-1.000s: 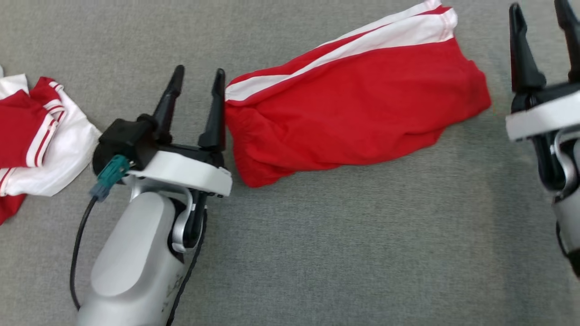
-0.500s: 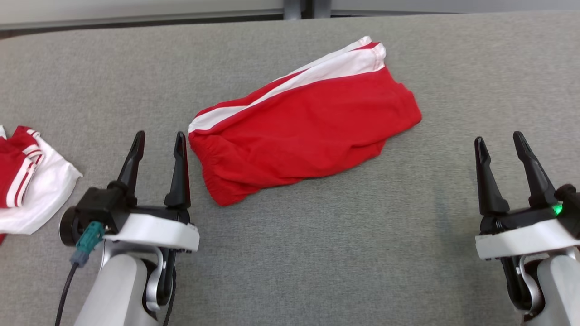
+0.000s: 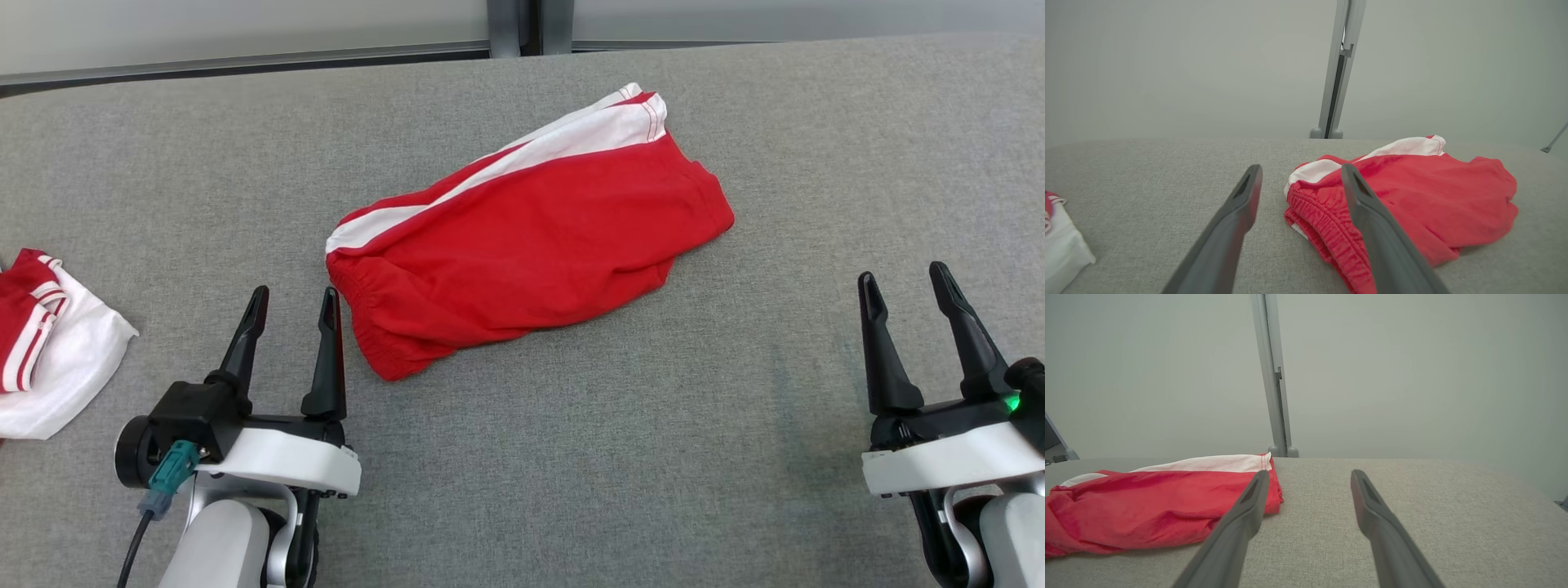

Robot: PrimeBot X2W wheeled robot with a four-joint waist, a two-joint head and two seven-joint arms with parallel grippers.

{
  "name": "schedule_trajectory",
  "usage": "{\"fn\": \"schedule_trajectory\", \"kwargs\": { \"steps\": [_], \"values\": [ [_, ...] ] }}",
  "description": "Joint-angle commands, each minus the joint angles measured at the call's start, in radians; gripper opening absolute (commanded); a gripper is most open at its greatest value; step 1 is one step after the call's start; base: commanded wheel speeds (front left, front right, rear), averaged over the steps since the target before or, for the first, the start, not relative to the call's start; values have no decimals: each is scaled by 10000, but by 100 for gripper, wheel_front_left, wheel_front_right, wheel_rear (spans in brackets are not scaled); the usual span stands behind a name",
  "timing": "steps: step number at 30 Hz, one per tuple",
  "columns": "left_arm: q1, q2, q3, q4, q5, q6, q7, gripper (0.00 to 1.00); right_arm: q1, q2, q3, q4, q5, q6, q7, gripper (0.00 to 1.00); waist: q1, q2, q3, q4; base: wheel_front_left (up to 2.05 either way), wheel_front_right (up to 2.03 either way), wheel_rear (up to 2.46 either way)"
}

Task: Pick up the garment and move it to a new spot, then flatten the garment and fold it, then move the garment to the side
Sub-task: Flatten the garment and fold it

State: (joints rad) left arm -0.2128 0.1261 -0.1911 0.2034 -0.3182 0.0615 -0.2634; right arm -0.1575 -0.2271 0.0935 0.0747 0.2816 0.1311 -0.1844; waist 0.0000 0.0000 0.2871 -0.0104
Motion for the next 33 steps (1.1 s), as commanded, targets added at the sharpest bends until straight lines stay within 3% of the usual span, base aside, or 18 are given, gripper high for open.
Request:
{"fn": "schedule_trajectory", "kwargs": {
  "steps": [1,14,22,28,33],
  "values": [
    [-53,57,51,-62,75,39,-14,100,114,4,-36,-118,-37,-5,-5,100,0,0,11,-1,0,0,0],
    [-282,-2,81,-247,219,13,-16,100,26,-35,-240,-76,32,-7,135,100,0,0,174,208,0,0,0],
    [-978,-365,-246,-421,247,-220,-15,100,-1008,-605,-578,435,107,-5,449,100,0,0,1149,1283,0,0,0],
    [-1472,-609,-388,-460,297,-359,-15,100,-2511,-1249,150,1558,284,-4,824,100,0,0,1755,1965,0,0,0],
    [-1519,-680,-411,-418,367,-414,-15,100,-3571,-1484,916,3062,593,-10,1489,100,0,0,1813,2132,0,0,0]
  ]
}}
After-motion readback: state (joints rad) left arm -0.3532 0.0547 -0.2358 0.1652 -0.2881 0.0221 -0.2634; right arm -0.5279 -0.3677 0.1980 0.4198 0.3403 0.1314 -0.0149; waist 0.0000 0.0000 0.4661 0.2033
